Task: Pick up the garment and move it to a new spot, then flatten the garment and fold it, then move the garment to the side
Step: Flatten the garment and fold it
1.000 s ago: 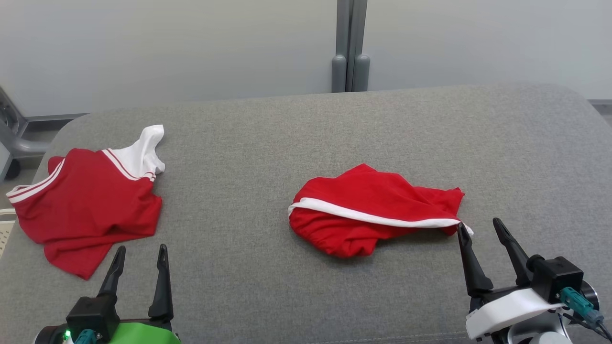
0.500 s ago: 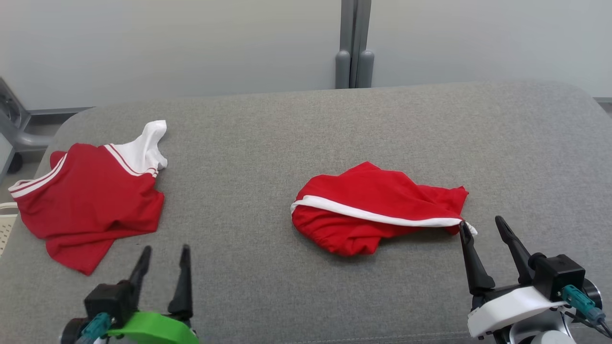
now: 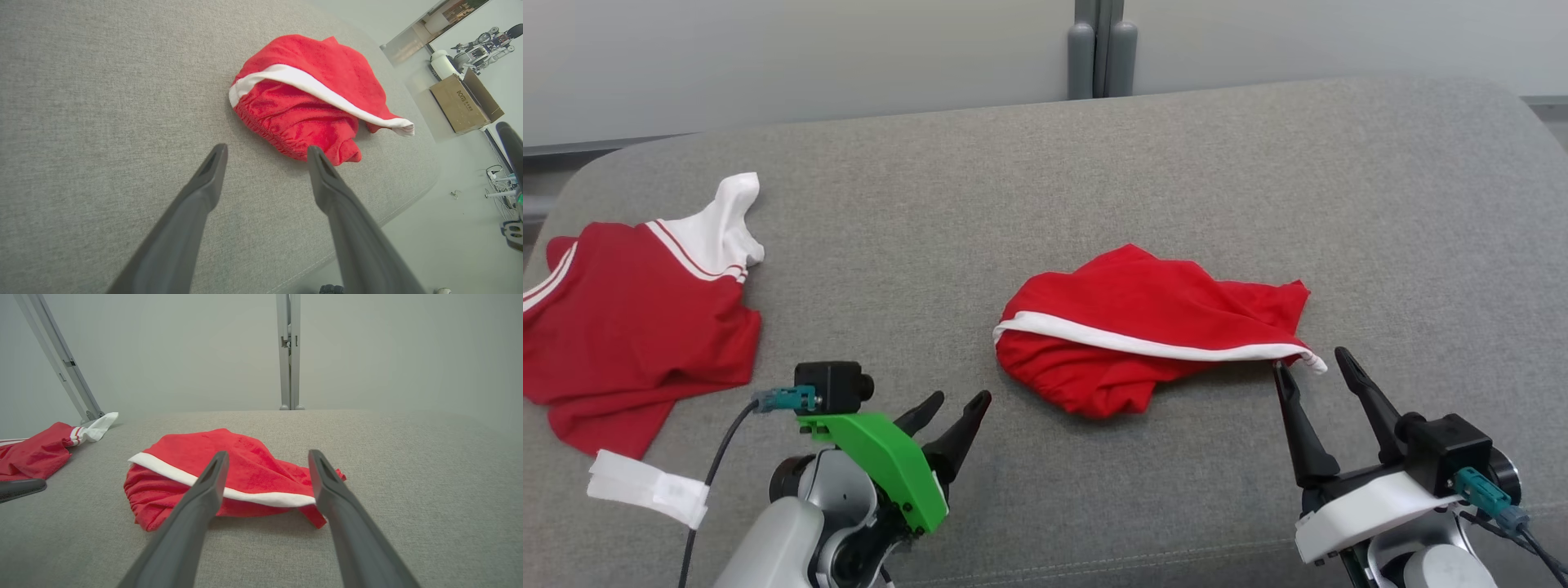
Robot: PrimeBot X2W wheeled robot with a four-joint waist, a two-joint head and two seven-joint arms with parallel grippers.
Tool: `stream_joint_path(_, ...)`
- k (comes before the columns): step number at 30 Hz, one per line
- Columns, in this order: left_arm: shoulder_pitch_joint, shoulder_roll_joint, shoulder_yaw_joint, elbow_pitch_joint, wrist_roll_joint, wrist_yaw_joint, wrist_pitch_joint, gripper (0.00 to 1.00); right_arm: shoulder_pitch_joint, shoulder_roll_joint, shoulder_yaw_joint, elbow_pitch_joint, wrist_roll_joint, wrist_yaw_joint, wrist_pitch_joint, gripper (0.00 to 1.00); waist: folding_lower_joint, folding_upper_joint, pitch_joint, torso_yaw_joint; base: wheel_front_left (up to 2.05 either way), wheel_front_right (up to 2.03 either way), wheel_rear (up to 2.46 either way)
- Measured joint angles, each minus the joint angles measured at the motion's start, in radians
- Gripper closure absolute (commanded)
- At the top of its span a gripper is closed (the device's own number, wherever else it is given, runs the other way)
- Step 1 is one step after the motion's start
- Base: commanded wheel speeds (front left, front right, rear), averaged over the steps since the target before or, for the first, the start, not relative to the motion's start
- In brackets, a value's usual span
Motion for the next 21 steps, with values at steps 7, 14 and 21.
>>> stream_joint_path(7,-0.126,-0.033,-0.001,0.139,-0.200,-0.010,0.070,0.00,-0.033,0.012,0.022,0.024,0.005,0.000,-0.018,0.00,0.0000,0.0000,0.048,-0.054,0.00,0.00,0.00)
stream_joint_path(14,-0.205,-0.020,-0.012,0.241,-0.342,-0.010,0.090,0.00,-0.061,0.019,0.026,0.044,0.009,0.000,-0.035,0.00,0.0000,0.0000,0.088,-0.103,0.00,0.00,0.00)
stream_joint_path(21,-0.250,-0.007,-0.035,0.342,-0.375,-0.010,0.061,0.00,-0.078,0.021,0.035,0.058,0.010,0.000,-0.047,0.00,0.0000,0.0000,0.111,-0.131,0.00,0.00,0.00)
